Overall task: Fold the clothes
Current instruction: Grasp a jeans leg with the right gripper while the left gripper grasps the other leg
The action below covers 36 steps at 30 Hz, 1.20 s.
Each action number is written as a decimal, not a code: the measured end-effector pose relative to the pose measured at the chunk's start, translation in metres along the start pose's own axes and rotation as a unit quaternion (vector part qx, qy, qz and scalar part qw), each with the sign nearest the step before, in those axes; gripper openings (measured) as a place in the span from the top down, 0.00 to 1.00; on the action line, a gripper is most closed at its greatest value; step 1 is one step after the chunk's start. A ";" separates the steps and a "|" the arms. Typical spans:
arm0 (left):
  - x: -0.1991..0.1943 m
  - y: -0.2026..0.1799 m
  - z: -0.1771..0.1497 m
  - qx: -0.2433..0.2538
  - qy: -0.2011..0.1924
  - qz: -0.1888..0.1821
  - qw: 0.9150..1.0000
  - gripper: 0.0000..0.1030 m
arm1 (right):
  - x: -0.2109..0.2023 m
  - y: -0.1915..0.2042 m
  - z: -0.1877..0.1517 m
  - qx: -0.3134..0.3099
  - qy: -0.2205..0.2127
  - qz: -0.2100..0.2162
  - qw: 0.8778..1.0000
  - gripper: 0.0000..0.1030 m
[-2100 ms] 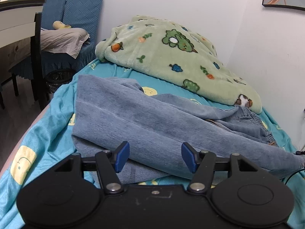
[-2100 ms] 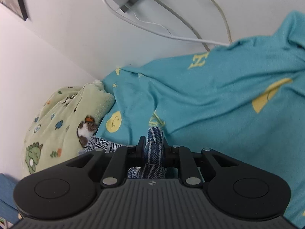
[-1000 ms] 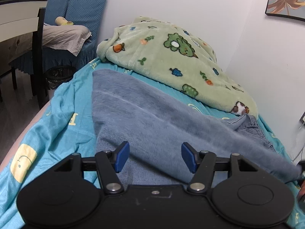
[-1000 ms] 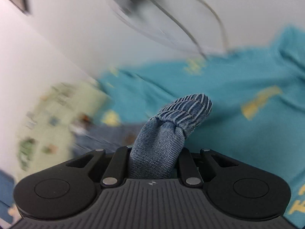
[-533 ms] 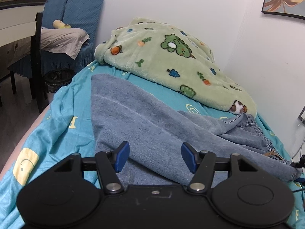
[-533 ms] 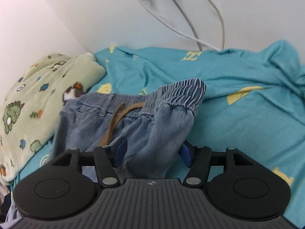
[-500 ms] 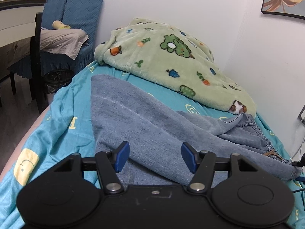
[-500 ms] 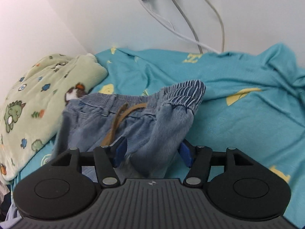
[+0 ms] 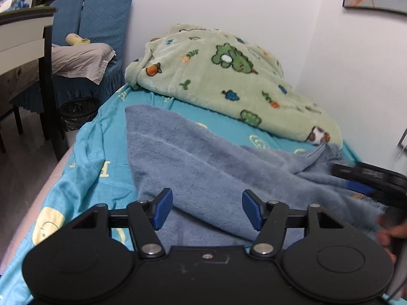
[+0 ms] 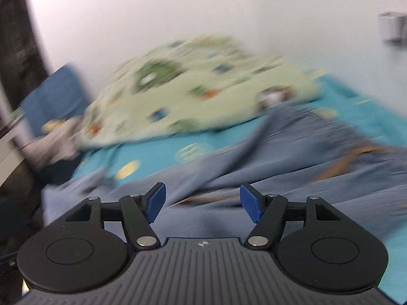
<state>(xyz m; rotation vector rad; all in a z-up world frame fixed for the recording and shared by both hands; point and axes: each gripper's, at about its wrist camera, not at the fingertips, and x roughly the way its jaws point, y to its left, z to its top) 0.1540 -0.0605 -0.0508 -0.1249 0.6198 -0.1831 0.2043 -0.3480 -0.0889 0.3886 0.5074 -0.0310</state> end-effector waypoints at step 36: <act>-0.018 0.054 0.032 -0.068 -0.033 -0.001 0.997 0.44 | -0.001 0.150 -0.054 -0.269 0.081 0.185 0.942 0.96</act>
